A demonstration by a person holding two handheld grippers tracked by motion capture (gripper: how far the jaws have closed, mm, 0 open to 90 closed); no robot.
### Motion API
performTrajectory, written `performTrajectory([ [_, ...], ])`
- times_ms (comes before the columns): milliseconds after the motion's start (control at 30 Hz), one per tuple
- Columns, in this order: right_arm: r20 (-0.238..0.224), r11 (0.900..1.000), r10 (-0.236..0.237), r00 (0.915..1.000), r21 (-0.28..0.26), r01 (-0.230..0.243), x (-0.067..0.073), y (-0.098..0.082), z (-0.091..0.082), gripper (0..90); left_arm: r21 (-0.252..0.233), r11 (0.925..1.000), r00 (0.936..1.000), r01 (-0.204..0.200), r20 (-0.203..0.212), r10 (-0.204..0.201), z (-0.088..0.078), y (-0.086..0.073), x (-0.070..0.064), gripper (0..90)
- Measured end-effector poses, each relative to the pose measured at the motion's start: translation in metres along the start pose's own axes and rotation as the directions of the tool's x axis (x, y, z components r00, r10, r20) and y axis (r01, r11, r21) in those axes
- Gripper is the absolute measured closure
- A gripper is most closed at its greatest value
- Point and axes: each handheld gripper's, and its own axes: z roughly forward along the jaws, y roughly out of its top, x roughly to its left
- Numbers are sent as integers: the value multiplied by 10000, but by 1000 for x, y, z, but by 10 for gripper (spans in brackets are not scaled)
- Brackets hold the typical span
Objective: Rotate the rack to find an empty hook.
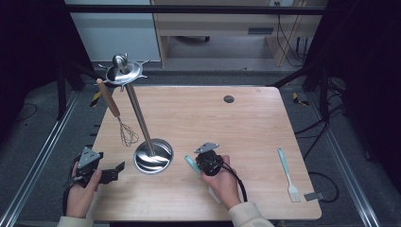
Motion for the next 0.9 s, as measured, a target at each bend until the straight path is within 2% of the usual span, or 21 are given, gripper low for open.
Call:
performTrajectory([
  [233,-80,9998,-160,9998,137,161,4,4,9,900,-29,10000,10000,-37,68,37,0,0,-1,40],
  [633,-15,9996,-193,9998,216,193,4,4,11,900,-12,10000,9999,-59,161,60,0,0,-2,40],
  [733,-199,9996,-180,9996,223,185,5,4,11,900,-3,10000,9998,-66,185,66,0,0,-2,41],
  [900,-654,9984,-493,9966,259,511,12,5,9,900,-3,10000,9998,-74,198,74,0,0,-2,40],
])
